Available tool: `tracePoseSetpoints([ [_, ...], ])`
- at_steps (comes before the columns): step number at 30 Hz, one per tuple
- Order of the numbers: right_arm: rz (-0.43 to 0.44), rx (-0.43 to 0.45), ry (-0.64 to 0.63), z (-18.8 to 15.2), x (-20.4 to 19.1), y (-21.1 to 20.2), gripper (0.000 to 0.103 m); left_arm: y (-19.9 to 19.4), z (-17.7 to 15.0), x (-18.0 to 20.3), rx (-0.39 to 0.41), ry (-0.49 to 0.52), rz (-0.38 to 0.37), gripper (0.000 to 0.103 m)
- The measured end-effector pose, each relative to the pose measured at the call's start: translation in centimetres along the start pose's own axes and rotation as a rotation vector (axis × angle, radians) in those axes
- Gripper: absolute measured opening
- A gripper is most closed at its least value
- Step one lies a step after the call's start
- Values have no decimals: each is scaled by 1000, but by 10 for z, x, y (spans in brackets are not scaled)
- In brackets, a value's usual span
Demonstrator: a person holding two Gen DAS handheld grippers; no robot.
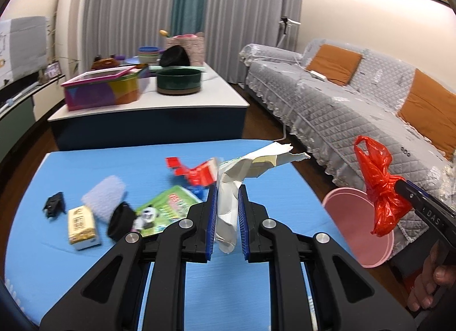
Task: Collect trash
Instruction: 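Carry the red bag and white paper to the pink bin and release both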
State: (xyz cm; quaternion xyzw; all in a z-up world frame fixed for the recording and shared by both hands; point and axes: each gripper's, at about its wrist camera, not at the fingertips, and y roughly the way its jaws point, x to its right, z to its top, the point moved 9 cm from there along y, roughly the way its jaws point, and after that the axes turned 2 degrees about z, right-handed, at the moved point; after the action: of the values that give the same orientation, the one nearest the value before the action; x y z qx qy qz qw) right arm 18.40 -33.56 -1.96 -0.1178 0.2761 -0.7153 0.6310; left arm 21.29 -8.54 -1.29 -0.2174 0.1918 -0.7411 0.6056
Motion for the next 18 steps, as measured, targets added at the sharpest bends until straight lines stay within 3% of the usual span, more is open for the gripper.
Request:
tracePoseSetpoints([
  [18, -154, 21, 135, 5, 106, -4, 28, 27, -9, 105, -27, 84, -211, 14],
])
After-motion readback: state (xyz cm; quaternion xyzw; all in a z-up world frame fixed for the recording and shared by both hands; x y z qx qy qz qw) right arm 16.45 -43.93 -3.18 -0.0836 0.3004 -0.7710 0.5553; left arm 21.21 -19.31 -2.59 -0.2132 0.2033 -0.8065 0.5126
